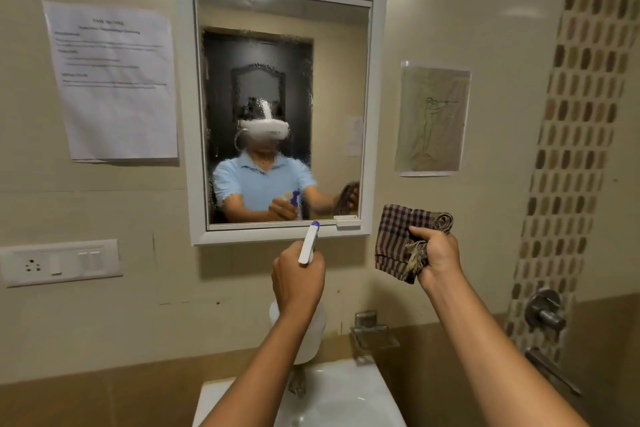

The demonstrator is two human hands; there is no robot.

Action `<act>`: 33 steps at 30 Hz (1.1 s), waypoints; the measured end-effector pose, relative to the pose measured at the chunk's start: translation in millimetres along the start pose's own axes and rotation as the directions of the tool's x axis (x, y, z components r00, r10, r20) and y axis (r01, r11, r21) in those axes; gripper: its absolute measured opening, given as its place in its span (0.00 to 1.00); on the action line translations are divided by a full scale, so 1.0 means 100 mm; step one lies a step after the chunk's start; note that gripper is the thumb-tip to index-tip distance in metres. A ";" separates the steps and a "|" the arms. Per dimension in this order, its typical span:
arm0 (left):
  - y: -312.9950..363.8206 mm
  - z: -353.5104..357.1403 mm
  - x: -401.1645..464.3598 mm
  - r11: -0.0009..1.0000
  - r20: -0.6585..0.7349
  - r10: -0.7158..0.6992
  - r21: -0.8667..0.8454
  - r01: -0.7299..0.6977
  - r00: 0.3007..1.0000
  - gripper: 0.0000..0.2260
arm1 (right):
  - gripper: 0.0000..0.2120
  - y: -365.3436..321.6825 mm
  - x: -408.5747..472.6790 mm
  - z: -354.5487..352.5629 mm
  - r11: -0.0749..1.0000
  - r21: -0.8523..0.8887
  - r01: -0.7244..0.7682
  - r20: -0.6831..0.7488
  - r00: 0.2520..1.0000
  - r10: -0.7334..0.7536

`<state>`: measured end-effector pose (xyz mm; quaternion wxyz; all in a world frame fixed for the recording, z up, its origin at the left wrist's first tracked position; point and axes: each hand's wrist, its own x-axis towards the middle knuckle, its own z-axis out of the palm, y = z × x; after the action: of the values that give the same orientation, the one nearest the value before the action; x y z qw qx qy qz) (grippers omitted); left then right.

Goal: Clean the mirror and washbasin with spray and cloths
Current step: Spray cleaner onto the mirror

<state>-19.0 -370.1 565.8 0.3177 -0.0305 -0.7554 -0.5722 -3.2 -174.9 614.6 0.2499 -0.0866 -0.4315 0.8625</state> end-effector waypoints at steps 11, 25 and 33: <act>-0.06 0.51 -0.23 0.993 0.063 0.008 -0.121 0.000 0.998 0.11 | 0.18 0.04 0.18 -0.48 0.999 -0.032 -0.029 -0.037 0.999 0.027; 0.16 2.05 -1.04 0.970 0.290 0.050 -0.241 0.022 0.956 0.03 | 0.14 -0.10 0.63 -2.28 0.976 0.077 -0.206 -0.205 0.954 0.218; 0.15 2.93 -1.73 0.961 0.500 0.053 -0.260 0.091 0.864 0.06 | 0.10 -0.17 0.62 -3.49 0.943 0.078 -0.325 -0.349 0.877 0.331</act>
<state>-5.6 -51.1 447.9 0.0968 -0.2148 -0.7252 -0.6469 76.9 109.1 418.0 0.1752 -0.3116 -0.3507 0.8656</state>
